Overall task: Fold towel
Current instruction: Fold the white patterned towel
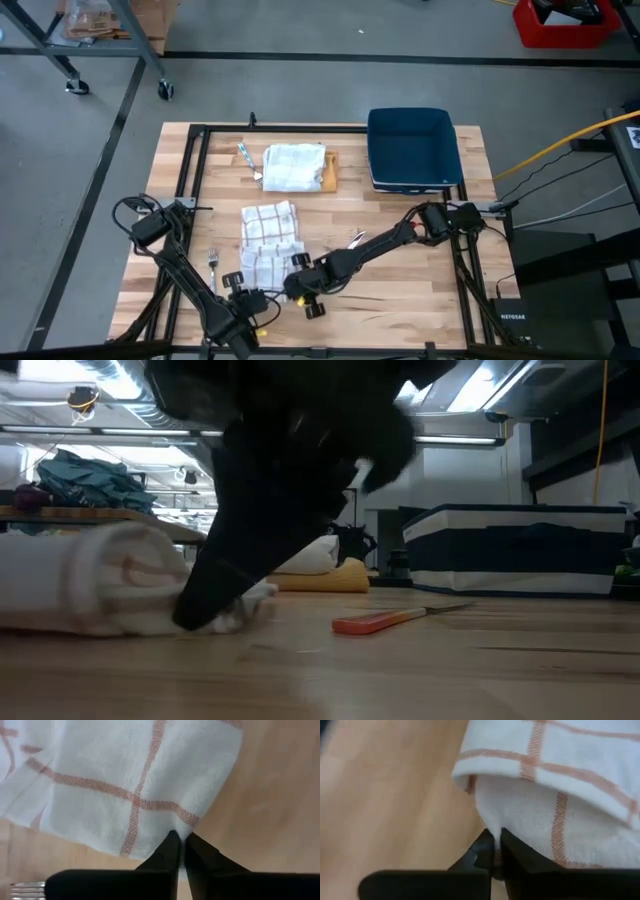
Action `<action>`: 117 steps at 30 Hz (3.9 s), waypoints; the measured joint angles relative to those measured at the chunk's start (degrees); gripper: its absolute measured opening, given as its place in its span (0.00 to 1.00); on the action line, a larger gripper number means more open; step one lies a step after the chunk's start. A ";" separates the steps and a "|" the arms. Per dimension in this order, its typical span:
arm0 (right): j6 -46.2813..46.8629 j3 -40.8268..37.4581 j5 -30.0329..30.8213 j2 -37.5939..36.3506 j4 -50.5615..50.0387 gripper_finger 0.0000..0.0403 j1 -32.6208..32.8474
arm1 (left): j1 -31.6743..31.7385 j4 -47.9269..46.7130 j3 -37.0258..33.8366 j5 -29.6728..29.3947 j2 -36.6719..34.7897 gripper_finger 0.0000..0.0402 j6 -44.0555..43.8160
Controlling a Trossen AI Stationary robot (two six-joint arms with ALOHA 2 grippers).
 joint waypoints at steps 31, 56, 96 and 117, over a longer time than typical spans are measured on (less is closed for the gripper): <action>10.71 24.91 12.15 -0.05 -18.87 0.02 14.07 | -5.76 12.96 18.36 7.76 -2.10 0.00 -0.81; 9.24 29.33 21.73 -0.09 -28.24 0.05 5.31 | -2.73 -23.77 22.30 -3.93 -2.10 0.00 -11.91; 4.33 18.75 18.78 0.35 -22.02 0.36 -6.20 | 2.33 -24.03 5.32 -5.23 -2.05 0.30 -10.86; 9.73 18.80 12.24 0.25 -21.39 0.45 -6.76 | 3.36 -12.53 5.38 -12.99 -2.02 0.20 -15.29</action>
